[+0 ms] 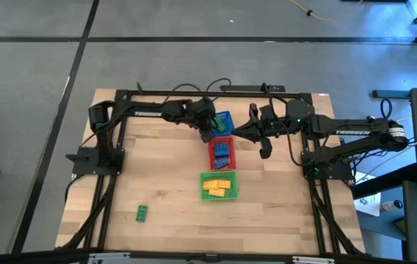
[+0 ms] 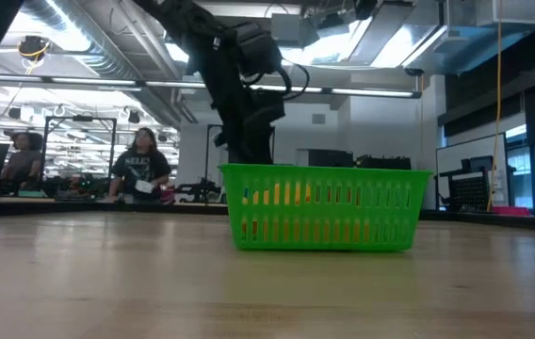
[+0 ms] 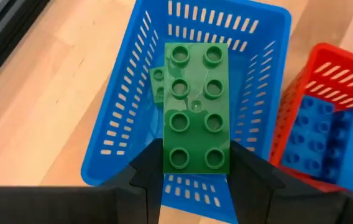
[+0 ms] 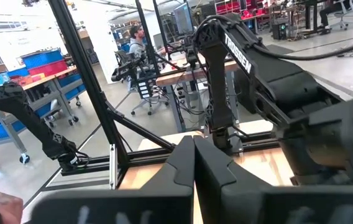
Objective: Sort & place blocks by color
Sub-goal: Put the top green game piece into the blue basket
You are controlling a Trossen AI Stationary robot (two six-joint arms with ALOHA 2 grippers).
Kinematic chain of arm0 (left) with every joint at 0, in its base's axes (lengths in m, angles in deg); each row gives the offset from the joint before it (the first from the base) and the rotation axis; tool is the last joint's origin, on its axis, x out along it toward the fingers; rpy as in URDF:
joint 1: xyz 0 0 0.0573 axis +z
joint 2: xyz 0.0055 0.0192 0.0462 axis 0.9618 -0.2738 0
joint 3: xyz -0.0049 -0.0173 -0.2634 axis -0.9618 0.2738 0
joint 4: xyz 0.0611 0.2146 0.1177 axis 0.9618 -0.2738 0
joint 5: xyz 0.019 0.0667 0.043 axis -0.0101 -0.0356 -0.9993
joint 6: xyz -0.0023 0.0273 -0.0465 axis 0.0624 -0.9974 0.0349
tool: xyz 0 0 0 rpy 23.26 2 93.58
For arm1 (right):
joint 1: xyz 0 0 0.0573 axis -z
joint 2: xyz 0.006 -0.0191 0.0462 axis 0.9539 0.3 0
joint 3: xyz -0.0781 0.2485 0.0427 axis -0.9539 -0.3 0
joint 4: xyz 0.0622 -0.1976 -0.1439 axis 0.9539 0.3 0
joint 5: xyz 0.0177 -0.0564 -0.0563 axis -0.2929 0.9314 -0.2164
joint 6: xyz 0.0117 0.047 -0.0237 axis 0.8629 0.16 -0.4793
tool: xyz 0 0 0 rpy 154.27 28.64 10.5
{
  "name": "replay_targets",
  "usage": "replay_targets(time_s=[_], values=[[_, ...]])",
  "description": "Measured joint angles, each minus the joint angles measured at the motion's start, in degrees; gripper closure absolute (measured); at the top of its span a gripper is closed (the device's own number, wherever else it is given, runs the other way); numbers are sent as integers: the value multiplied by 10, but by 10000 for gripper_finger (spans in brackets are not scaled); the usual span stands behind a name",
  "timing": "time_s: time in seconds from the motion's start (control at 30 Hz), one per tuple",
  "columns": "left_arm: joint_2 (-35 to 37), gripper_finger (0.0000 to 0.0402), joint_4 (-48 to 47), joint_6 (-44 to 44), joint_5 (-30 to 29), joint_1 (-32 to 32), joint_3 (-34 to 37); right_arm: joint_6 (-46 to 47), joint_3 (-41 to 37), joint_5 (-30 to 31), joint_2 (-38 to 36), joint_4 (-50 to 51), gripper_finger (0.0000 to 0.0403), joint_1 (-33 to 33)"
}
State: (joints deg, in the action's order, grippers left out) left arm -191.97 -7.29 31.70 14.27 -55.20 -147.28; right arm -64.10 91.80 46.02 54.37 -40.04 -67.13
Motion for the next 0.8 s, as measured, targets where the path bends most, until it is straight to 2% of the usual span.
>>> replay_targets(time_s=[0.43, 0.8], values=[[-55, 272, 10, -22, 14, 13, 0, -1, 0, 1, 0, 1, 402, 0], [-57, 263, 13, -22, -1, 4, 0, -1, 0, 1, 0, 1, 402, 0]])
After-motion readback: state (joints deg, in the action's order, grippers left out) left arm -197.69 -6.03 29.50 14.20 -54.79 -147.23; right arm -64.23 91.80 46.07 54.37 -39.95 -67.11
